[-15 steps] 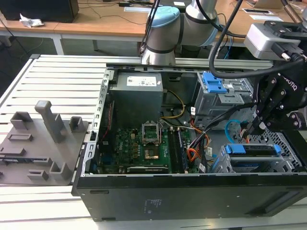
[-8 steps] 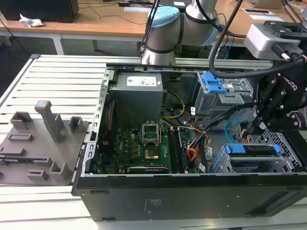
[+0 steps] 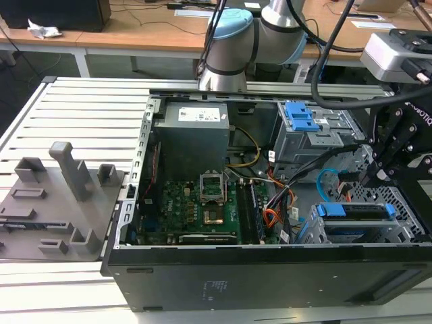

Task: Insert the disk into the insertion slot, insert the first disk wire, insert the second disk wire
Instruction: 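Insert the disk into the insertion slot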

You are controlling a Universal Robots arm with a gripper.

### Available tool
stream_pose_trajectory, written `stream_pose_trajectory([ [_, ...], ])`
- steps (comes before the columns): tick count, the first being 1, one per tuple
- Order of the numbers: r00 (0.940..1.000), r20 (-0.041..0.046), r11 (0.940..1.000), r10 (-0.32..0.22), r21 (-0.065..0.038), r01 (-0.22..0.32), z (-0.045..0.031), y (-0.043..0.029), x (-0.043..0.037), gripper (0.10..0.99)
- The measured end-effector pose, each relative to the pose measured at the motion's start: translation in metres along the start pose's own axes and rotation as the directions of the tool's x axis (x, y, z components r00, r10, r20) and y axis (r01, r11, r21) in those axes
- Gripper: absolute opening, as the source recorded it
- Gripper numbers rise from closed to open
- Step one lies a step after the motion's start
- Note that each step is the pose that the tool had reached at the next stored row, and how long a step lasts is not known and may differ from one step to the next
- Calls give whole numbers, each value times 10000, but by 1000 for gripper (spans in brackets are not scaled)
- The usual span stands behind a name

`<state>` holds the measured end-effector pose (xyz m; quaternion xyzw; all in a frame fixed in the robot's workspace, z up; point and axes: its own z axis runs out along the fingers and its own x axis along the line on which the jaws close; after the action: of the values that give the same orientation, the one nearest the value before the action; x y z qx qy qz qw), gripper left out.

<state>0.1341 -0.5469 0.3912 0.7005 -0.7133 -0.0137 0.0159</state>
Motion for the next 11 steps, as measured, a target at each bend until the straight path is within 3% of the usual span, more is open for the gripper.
stream_pose_trajectory([
  [9,10000,2,10000,1,-3,-1,80,-6,0,106],
  [11,10000,0,10000,0,-3,0,151,-10,0,106],
])
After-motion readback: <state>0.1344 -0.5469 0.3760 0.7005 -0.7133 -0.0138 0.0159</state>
